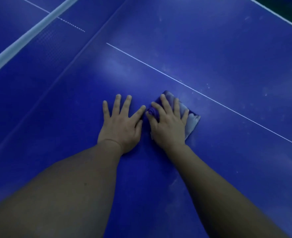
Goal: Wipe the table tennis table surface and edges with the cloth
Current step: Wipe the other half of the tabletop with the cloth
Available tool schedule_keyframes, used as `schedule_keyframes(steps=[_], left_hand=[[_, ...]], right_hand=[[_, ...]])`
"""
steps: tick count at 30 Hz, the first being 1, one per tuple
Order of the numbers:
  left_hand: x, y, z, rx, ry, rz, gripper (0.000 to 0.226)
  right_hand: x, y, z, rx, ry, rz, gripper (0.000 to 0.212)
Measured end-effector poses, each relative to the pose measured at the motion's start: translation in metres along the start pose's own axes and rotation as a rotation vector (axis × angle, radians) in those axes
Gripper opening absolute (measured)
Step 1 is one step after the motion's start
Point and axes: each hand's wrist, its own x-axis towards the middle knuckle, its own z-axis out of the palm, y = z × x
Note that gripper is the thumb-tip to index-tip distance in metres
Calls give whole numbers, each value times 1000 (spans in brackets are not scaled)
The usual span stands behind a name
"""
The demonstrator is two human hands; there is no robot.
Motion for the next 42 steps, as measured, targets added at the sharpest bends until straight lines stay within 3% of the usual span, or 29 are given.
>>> schedule_keyframes(steps=[4,8,12,15,20,23,27,36,38,42], left_hand=[[-1,1,0,-4,-2,-6,60],[-1,2,-1,-1,11,4,61],[-2,2,0,5,15,1,60],[-3,1,2,10,14,1,59],[0,1,2,6,6,9,58],[-2,1,1,15,4,8,59],[-3,1,-1,9,-13,-3,61],[-4,2,-4,0,-24,2,63],[-4,2,-5,1,-19,0,62],[-4,3,-4,-27,-6,10,57]], right_hand=[[-5,20,-2,56,80,293,50],[-28,-2,5,32,48,111,59],[39,-17,2,73,49,92,50],[70,-4,-3,63,77,184,49],[38,17,-2,101,145,454,51],[15,-5,7,62,96,352,53],[46,-13,3,52,54,235,53],[26,63,-8,122,126,606,51],[49,60,-15,153,138,582,50],[37,52,-15,88,96,263,45]])
